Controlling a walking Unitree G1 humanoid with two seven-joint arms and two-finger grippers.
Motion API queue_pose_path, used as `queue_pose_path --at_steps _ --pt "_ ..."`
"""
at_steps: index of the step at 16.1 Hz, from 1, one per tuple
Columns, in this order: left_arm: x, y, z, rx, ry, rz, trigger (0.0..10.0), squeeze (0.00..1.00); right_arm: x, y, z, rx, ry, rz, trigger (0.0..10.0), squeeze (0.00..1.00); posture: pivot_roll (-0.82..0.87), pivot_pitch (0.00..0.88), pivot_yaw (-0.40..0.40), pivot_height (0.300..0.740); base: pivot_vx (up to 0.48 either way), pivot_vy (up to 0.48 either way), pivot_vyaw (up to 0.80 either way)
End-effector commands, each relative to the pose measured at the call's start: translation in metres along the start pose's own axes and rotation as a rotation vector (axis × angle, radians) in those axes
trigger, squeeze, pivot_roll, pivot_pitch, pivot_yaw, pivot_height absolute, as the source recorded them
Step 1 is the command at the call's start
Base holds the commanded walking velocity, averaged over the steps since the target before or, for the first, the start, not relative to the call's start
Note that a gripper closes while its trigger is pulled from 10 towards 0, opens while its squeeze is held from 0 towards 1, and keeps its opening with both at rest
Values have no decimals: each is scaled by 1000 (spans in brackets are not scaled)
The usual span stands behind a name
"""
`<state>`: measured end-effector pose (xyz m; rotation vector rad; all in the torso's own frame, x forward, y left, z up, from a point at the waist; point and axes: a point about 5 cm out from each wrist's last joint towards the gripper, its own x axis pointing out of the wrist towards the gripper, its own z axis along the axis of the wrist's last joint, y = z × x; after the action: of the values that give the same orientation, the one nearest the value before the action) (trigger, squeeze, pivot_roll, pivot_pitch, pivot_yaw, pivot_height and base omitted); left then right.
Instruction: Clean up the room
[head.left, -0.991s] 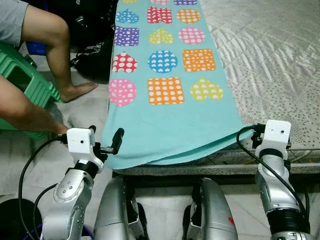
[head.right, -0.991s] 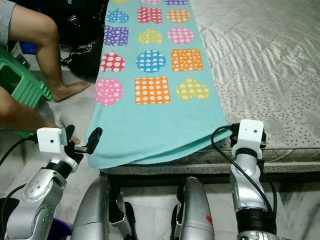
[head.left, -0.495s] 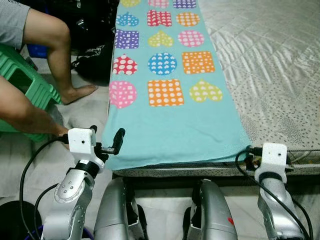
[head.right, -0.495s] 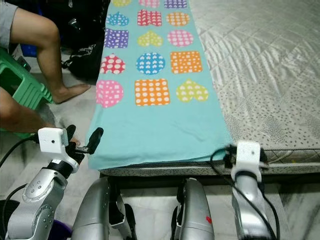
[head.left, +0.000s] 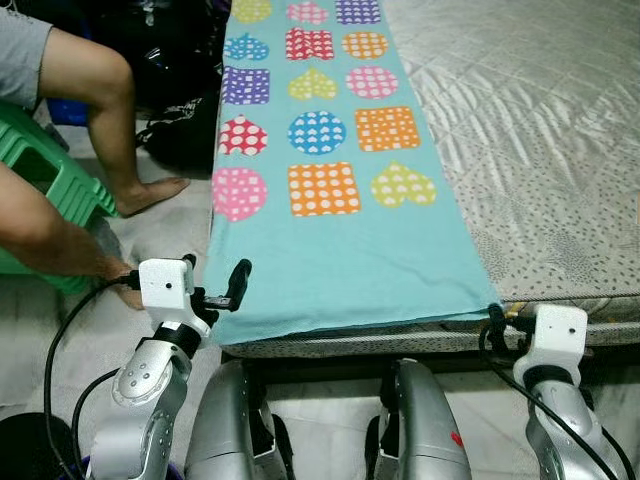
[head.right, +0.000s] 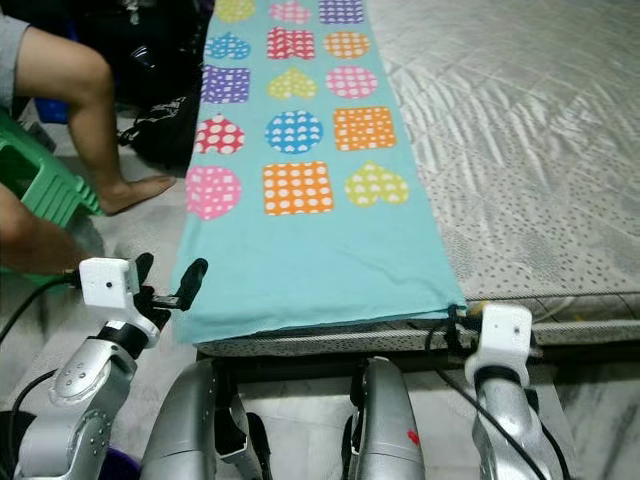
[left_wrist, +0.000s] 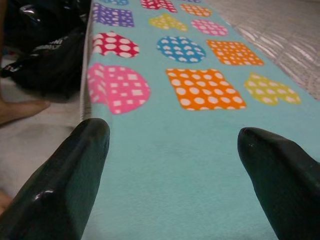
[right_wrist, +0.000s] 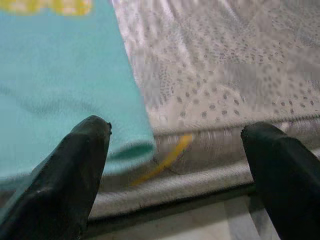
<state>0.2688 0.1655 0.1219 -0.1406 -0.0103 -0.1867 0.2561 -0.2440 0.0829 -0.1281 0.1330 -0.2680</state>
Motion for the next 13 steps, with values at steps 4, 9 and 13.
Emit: queue_pose_path --at_steps 4,9,13 --pt "7 3 8 1 -53 24 10000 0 13 36 35 118 -122 149 10000 235 0 135 41 585 0 0 0" --pt "23 6 12 10 -88 26 10000 0 25 65 70 260 -213 244 10000 0 -14 48 57 589 0 0 -84" --pt "35 9 17 15 -123 25 10000 0 39 71 93 294 -283 268 10000 0 -31 0 63 626 0 0 -103"
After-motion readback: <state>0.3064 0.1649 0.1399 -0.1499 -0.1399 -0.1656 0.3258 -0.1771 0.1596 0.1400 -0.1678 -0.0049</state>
